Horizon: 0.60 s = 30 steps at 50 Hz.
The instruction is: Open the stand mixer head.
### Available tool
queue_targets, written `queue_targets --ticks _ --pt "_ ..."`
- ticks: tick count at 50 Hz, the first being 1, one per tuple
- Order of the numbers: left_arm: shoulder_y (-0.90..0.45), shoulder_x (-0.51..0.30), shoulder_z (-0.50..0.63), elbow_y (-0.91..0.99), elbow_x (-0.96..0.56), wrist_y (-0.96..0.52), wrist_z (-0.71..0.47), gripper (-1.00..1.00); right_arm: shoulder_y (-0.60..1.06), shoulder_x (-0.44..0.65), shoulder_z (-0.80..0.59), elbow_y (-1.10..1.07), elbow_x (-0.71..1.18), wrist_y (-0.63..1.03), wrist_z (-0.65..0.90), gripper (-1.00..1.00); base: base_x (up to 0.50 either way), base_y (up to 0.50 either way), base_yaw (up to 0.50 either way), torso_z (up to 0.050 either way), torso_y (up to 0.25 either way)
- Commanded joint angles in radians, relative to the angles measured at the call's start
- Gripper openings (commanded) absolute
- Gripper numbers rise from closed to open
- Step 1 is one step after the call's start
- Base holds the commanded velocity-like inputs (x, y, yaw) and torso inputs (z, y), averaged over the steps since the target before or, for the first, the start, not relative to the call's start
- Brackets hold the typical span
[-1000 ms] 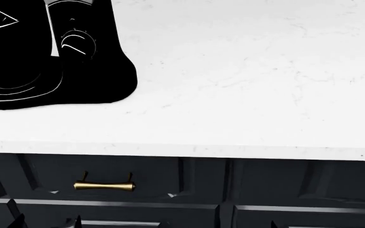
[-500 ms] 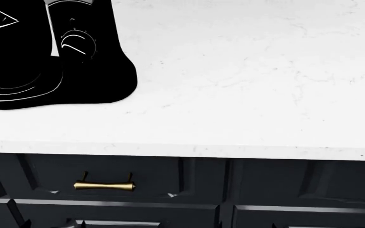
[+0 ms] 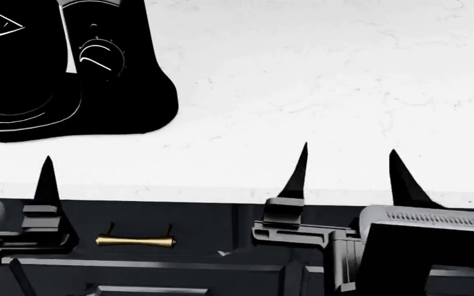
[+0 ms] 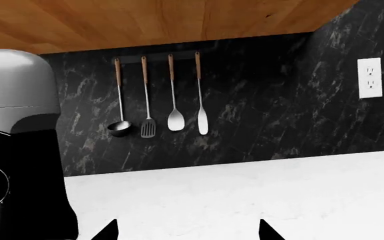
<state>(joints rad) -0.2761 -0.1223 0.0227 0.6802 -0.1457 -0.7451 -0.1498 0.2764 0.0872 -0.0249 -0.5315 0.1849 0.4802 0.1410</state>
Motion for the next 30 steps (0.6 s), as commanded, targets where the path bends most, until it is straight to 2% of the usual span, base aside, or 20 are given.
queue_targets --ticks 1,5,14,30 --pt "-0.211 -0.047 -0.023 0.366 -0.09 -0.342 -0.053 1.0 0.159 0.008 0.064 -0.275 0.103 0.239 0.006 1.0 0.0 0.0 0.0 0.0 0.0" --pt "-0.24 -0.079 -0.006 0.365 -0.151 -0.346 -0.126 1.0 0.172 0.01 0.07 -0.286 0.12 0.236 0.009 1.0 0.0 0.0 0.0 0.0 0.0" --pt "-0.225 -0.1 -0.012 0.343 -0.189 -0.288 -0.168 1.0 0.16 0.016 0.052 -0.247 0.105 0.184 0.024 1.0 0.0 0.02 0.0 0.0 0.0" --pt "-0.169 -0.13 -0.008 0.341 -0.214 -0.24 -0.209 1.0 0.157 0.032 0.039 -0.265 0.12 0.19 0.057 1.0 0.0 0.5 0.0 0.0 0.0"
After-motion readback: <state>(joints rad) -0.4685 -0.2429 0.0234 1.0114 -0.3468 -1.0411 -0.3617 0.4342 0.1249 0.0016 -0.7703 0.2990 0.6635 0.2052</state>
